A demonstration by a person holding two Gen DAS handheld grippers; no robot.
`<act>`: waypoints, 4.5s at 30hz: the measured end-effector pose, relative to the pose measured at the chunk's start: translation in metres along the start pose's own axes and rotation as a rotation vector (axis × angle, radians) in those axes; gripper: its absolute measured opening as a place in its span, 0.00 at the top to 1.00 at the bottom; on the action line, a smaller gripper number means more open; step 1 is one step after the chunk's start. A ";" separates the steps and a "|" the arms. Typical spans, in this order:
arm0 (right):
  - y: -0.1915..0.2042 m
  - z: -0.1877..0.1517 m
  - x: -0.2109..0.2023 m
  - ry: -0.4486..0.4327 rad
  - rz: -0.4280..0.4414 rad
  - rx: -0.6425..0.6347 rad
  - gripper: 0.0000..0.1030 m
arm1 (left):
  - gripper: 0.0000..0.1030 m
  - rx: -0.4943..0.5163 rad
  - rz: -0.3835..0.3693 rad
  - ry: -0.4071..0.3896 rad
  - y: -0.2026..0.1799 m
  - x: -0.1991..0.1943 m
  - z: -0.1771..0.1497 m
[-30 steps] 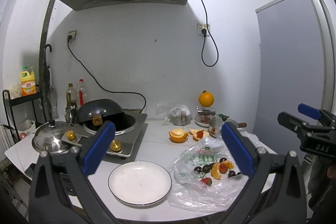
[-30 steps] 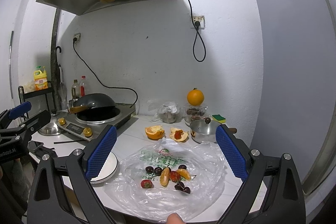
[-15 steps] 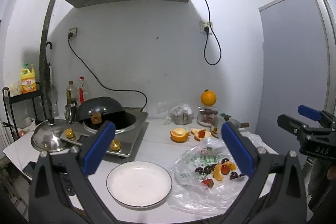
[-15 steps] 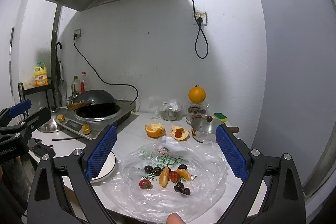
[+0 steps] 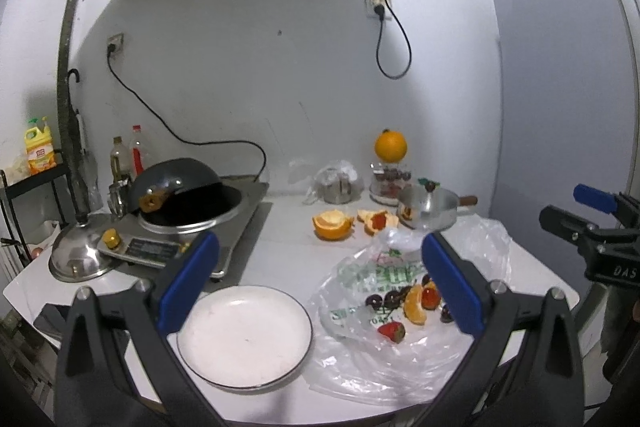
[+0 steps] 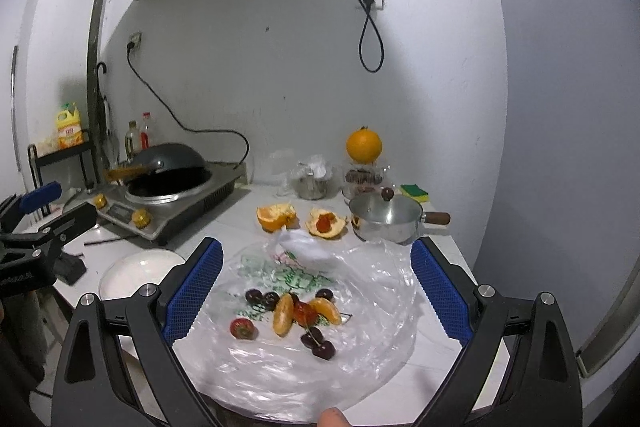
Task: Organize fruits
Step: 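Grasp the red strawberry with the left gripper while the right gripper grasps a dark cherry, then carry the strawberry and cherry in both grippers over the white plate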
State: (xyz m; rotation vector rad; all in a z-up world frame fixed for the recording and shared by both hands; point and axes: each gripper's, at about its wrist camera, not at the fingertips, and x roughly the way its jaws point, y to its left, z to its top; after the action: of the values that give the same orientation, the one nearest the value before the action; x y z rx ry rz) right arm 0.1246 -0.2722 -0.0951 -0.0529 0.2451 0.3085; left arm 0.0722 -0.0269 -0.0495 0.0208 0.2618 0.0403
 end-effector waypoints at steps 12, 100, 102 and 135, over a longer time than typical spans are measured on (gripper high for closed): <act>-0.024 -0.031 0.042 0.129 0.069 -0.023 0.28 | 0.02 0.089 -0.028 0.114 -0.048 0.053 -0.029; 0.015 -0.050 0.110 0.311 0.229 -0.130 0.70 | 0.65 0.133 -0.304 0.262 -0.048 0.113 -0.062; 0.021 -0.047 0.110 0.307 0.232 -0.136 0.70 | 0.65 0.124 -0.300 0.252 -0.040 0.110 -0.059; 0.148 -0.039 0.144 0.350 0.351 -0.259 0.70 | 0.65 0.000 -0.188 0.272 0.090 0.098 -0.088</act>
State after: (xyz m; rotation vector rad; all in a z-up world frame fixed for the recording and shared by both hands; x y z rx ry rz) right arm 0.2036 -0.0927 -0.1703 -0.3232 0.5634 0.6809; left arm 0.1402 0.0682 -0.1575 -0.0096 0.5342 -0.1454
